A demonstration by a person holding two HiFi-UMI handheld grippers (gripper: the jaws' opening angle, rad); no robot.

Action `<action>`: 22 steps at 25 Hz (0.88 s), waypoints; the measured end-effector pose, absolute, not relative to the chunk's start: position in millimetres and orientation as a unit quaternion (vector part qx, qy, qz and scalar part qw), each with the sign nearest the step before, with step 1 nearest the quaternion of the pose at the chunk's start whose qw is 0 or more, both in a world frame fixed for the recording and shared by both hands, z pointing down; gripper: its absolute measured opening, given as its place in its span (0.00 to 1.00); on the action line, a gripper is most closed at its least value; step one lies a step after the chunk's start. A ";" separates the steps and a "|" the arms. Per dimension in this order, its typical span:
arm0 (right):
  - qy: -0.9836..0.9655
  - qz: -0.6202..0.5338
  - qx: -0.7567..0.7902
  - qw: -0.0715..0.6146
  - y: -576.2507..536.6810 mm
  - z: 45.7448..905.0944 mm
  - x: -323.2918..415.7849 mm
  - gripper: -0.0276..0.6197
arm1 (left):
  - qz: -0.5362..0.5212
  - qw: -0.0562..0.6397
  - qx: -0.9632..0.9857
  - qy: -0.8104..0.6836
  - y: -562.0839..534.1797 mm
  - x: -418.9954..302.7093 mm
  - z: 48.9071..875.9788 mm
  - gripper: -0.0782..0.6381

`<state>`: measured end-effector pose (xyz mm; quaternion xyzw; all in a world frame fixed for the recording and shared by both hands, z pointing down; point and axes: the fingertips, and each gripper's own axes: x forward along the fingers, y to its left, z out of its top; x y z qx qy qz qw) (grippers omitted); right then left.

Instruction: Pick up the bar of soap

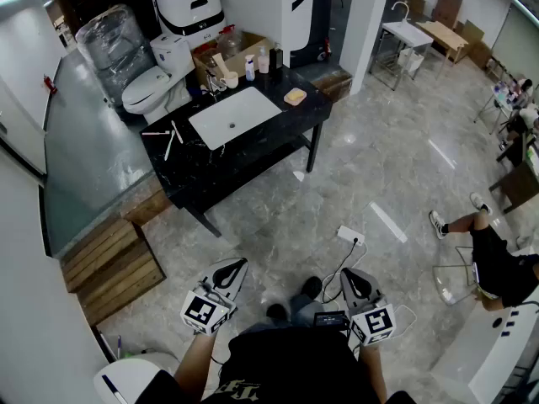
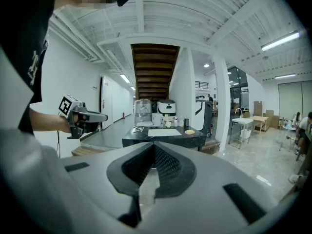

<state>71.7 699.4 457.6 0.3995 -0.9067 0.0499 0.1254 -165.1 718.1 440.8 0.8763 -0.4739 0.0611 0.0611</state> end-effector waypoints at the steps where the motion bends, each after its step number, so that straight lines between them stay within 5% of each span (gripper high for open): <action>1: -0.906 0.050 0.401 0.126 699.1 458.5 72.4 0.06 | 0.060 0.059 0.877 -0.472 716.8 -164.0 440.5 0.11; 22: -0.894 0.070 0.429 0.108 603.8 475.9 121.6 0.06 | 0.093 0.029 0.881 -0.463 632.5 -137.4 442.3 0.11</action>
